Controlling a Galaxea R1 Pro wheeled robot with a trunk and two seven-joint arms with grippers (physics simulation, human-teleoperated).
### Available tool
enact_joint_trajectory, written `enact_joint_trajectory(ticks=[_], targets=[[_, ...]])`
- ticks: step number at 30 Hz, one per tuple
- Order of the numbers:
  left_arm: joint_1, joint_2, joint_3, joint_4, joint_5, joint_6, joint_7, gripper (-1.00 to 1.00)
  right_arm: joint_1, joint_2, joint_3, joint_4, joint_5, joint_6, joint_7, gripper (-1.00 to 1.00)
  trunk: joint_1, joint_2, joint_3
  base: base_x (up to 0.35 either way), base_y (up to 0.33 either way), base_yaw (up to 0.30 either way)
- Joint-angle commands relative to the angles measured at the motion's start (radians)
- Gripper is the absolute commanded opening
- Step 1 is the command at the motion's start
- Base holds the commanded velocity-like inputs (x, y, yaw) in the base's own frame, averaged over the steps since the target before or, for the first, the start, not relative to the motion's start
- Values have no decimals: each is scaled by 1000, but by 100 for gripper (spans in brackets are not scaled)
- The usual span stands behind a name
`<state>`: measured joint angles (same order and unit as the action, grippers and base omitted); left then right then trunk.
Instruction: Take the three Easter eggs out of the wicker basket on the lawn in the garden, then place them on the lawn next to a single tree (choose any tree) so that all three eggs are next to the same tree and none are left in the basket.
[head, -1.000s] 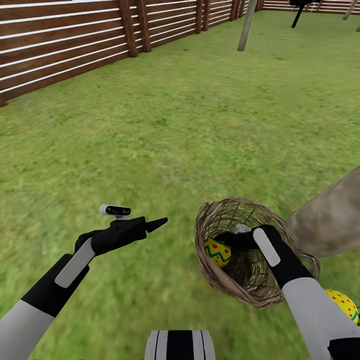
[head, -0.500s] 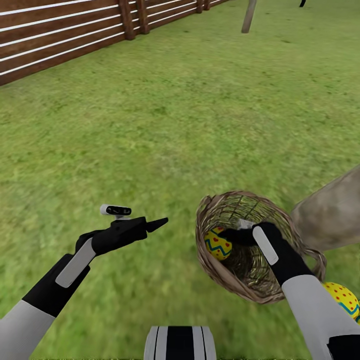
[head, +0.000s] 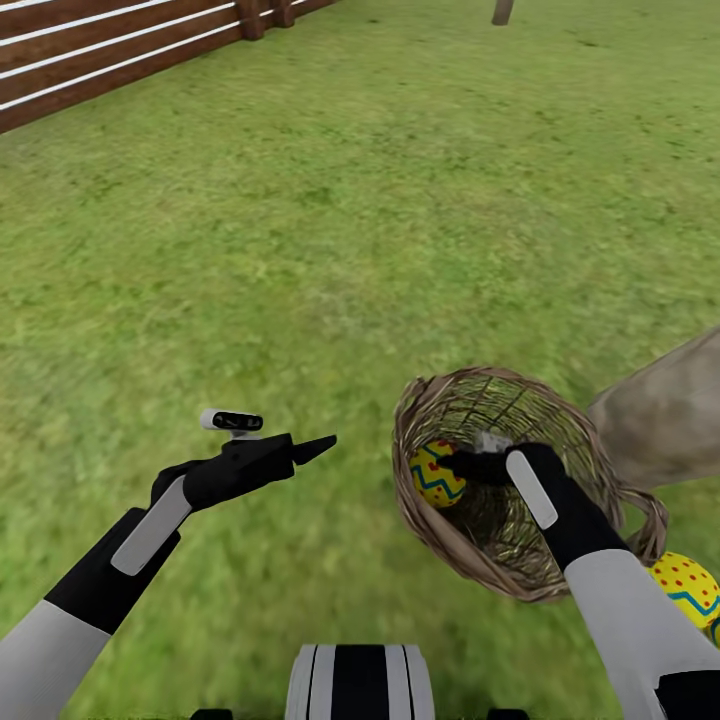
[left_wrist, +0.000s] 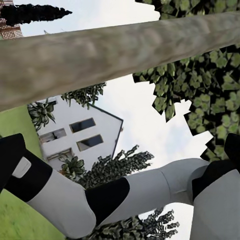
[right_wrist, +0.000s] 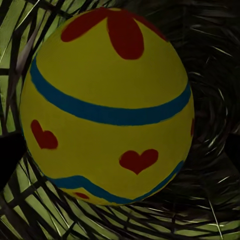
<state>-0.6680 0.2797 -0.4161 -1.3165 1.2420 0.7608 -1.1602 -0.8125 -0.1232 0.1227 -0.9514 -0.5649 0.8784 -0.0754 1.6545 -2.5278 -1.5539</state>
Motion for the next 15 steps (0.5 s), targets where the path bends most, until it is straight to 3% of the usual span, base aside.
enact_joint_trajectory(ticks=[1, 8, 15], targets=[[-1, 1, -3, 0, 8, 8, 0, 100, 0, -1, 3, -2, -9, 1, -8, 100, 0, -1, -5, 0, 0, 0], [-1, 0, -3, 0, 9, 8, 0, 100, 0, -2, 21, -27, -9, -1, -7, 100, 3, -2, -32, 0, 0, 0], [-1, -1, -3, 1, 9, 8, 1, 100, 0, -3, 41, -57, -7, -1, 55, 100, 5, -3, -47, 0, 0, 0]])
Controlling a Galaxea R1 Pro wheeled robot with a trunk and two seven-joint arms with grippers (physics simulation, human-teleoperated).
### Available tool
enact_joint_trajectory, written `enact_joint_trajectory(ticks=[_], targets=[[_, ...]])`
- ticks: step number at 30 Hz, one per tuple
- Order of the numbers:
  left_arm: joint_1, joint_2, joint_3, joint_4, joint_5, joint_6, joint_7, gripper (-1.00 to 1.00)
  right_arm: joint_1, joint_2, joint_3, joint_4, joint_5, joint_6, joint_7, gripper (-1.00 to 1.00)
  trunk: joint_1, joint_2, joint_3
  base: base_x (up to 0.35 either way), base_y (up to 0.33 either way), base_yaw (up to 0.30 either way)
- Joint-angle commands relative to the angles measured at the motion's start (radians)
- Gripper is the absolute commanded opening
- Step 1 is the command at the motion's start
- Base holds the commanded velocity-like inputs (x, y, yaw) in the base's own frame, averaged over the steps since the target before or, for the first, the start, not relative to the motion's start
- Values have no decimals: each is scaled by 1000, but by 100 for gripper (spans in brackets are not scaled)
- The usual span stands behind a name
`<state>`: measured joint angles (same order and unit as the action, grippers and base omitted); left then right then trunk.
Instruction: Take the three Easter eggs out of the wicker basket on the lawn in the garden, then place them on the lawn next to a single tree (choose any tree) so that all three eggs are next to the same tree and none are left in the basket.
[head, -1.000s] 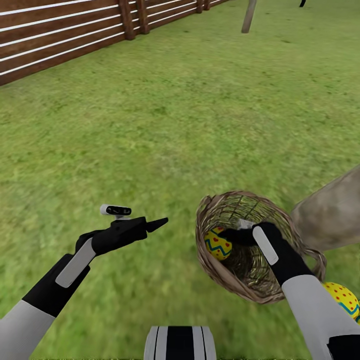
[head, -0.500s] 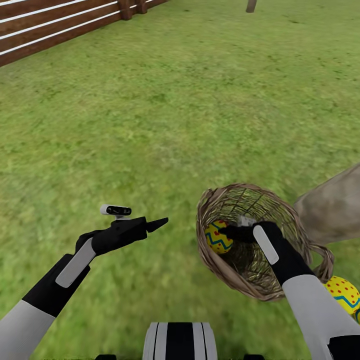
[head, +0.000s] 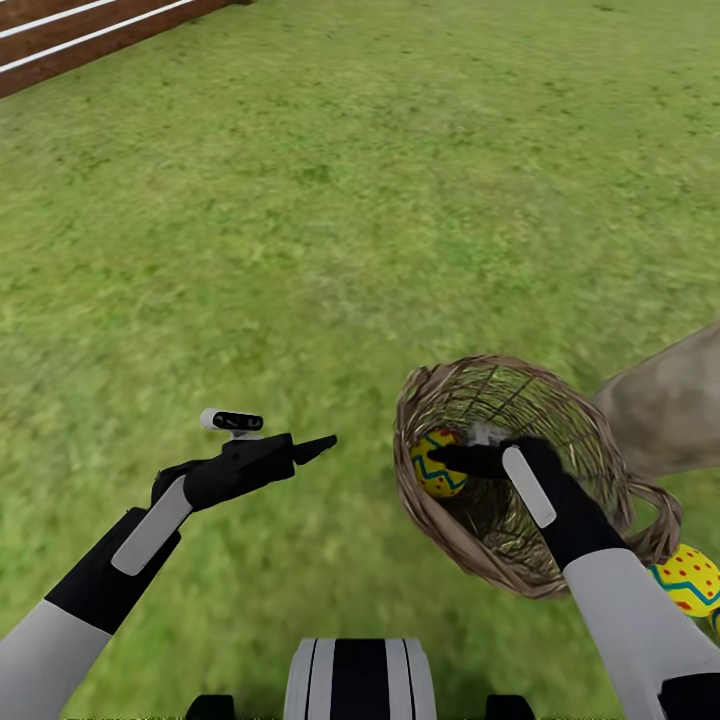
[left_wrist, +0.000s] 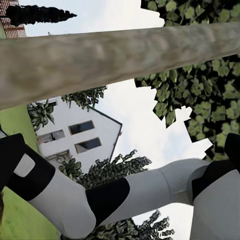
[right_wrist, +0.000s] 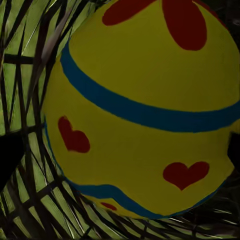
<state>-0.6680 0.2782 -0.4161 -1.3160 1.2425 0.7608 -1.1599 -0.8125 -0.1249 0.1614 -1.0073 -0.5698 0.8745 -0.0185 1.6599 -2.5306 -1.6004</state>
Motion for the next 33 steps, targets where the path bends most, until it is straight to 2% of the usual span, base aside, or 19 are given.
enact_joint_trajectory(ticks=[1, 5, 12, 13, 21, 28, 33], targets=[[-1, 1, -3, 0, 8, 8, 0, 100, 0, -1, 3, -1, -1, 3, 1, 100, 0, -1, -5, 0, 0, 0], [-1, 1, -3, 1, 9, 8, 1, 100, 0, -2, 4, -2, 2, 3, 2, 100, 1, -1, -12, 0, 0, 0], [-1, 1, -3, 0, 6, 8, 3, 100, 0, -1, 0, -2, 2, 4, -3, 100, 4, -3, -39, 0, 0, 0], [-1, 1, -3, 0, 5, 8, 3, 100, 0, -1, 0, -2, 2, 4, -3, -100, 5, -3, -43, 0, 0, 0], [-1, 1, -4, 3, 12, 7, 1, 100, 0, -2, -4, -2, 1, 4, -1, -100, 6, -3, -51, 0, 0, 0], [-1, 1, -3, 3, 11, 6, 0, 100, 0, -2, -5, -1, 1, 4, -1, -100, 8, -4, -70, 0, 0, 0], [-1, 1, -3, 1, 11, 7, 0, 100, 0, -2, -6, -1, 1, 4, -1, -100, 7, -4, -66, 0, 0, 0]])
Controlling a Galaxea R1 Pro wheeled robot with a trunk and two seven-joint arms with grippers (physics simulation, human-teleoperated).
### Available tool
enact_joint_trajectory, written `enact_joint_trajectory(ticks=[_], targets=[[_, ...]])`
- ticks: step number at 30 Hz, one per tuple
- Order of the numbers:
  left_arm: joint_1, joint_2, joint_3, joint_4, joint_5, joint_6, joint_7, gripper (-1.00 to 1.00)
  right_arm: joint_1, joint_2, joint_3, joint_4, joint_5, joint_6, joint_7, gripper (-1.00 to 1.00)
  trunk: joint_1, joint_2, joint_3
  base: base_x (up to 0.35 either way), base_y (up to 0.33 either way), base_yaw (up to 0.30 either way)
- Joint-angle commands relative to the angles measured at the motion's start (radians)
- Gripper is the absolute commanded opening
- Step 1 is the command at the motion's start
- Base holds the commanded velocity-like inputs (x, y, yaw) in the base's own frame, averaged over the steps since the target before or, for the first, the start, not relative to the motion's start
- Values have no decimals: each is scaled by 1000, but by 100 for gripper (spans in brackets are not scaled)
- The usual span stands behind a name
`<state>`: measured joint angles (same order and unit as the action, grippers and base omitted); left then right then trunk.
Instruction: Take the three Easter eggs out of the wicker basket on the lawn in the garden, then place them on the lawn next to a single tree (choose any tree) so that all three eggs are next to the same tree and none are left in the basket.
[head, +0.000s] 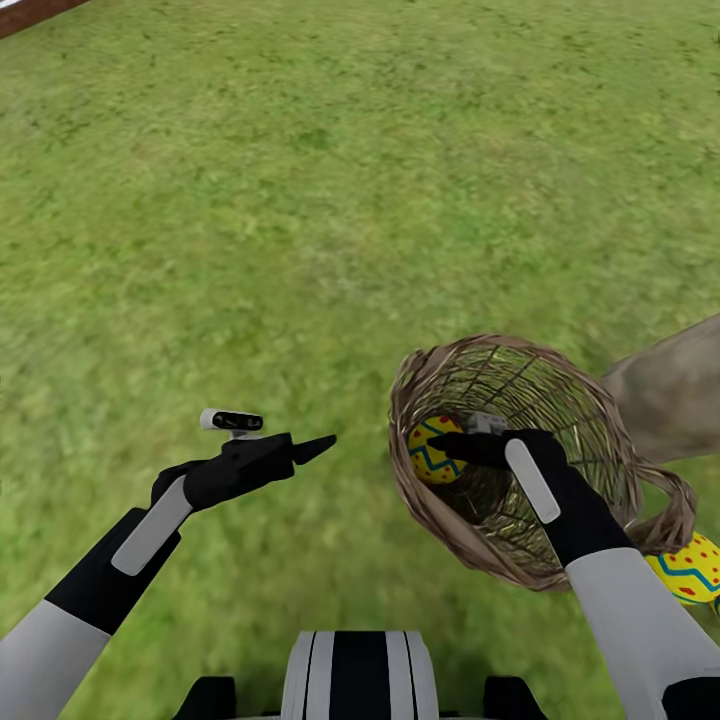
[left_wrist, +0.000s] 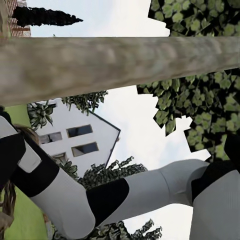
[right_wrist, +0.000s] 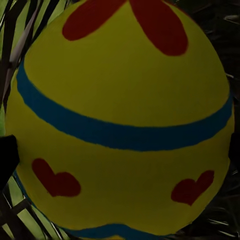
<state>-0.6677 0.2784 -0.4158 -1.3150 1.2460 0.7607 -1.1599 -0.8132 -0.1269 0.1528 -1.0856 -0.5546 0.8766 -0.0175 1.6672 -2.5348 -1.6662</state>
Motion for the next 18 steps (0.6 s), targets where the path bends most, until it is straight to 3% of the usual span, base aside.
enact_joint_trajectory(ticks=[1, 9, 18], targets=[[-1, 1, -3, 1, 8, 8, 0, 100, 0, 0, 2, 78, -15, 2, -2, -100, 0, 0, -1, 0, 0, 0], [-1, 1, -4, 0, 7, 8, 0, 100, 0, 0, 1, 77, -15, 4, -2, -100, -1, 1, 11, 0, 0, 0], [-1, 1, -1, -3, 5, 9, 2, 100, 0, -2, 1, 76, -13, 3, -7, -100, -5, 3, 46, 0, 0, 0]])
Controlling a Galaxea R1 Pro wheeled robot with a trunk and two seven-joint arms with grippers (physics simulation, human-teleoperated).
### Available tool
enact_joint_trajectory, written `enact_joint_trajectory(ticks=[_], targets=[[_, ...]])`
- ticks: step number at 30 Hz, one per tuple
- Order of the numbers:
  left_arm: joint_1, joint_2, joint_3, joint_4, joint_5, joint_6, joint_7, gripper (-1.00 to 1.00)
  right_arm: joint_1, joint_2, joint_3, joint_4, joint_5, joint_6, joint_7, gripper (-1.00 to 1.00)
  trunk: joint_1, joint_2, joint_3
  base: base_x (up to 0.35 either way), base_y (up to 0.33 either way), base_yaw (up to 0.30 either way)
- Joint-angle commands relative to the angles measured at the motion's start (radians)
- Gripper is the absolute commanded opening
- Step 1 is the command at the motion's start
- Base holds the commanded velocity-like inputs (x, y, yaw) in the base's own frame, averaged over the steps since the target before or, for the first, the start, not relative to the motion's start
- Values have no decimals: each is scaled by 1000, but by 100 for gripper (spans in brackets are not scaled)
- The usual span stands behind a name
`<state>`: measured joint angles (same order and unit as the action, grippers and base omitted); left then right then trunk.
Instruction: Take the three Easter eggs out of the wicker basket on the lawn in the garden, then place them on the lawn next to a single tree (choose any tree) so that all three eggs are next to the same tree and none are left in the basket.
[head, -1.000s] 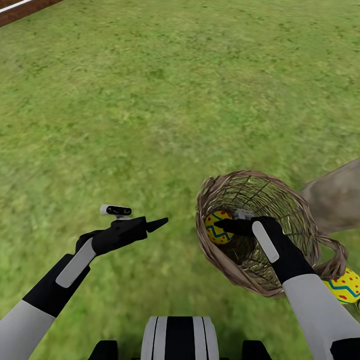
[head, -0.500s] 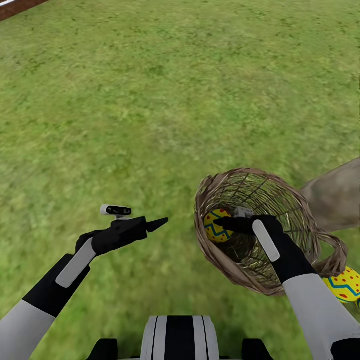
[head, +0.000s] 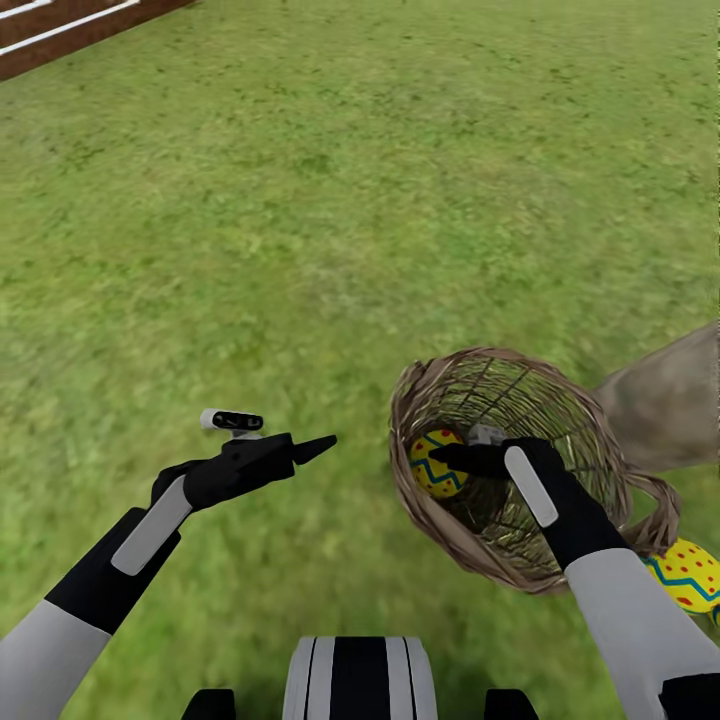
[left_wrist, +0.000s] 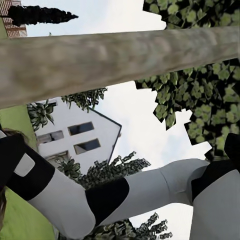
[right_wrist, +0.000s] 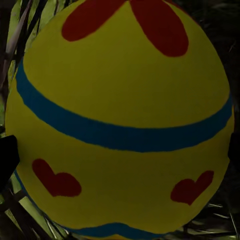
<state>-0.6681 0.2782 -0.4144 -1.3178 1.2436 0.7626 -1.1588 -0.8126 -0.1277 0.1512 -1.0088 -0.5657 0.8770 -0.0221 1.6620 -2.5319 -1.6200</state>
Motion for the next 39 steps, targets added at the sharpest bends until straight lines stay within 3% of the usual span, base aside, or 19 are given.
enact_joint_trajectory(ticks=[1, 9, 17, 20, 24, 27, 28, 32, 37, 39], targets=[[-1, 1, -3, 0, 8, 7, 1, 100, 0, -3, 2, -2, -2, 3, -3, -100, -1, 0, 3, 0, 0, 0], [-1, 1, -1, 2, 5, 9, 2, 100, 0, -39, 2, -57, -1, 16, -8, -100, -4, 2, 34, 0, 0, 0], [-1, 1, 0, 3, -2, 9, 7, 100, 10, -129, 5, -102, -5, 77, -5, -100, -8, 4, 65, 0, 0, 0], [-1, 1, 0, 5, -2, 9, 8, 100, 12, -147, 5, -107, -10, 103, 1, -100, -9, 4, 77, 0, 0, 0], [-1, 0, 0, 6, -3, 9, 10, 100, 18, -183, 8, -219, -17, 128, 5, -100, -11, 5, 92, 0, 0, 0], [-1, 0, 0, 5, -3, 10, 10, 100, 37, -207, 8, -242, -23, 130, 9, -100, -12, 6, 104, 0, 0, 0], [-1, 0, -1, 5, -3, 10, 12, 100, 40, -214, 8, -250, -31, 131, 13, -100, -13, 6, 108, 0, 0, 0], [-1, 0, 0, 3, 0, 11, 55, 100, 69, -311, 10, -275, -137, 131, 84, -100, -14, 7, 123, 0, 0, 0], [-1, -1, -1, 4, 0, 11, 59, 100, 91, -334, 12, -276, -157, 132, 110, -100, -17, 8, 143, -42, 0, 0], [-1, -1, 0, 4, 0, 11, 59, 100, 95, -355, 25, -277, -157, 135, 179, -100, -18, 9, 150, -290, 0, 0]])
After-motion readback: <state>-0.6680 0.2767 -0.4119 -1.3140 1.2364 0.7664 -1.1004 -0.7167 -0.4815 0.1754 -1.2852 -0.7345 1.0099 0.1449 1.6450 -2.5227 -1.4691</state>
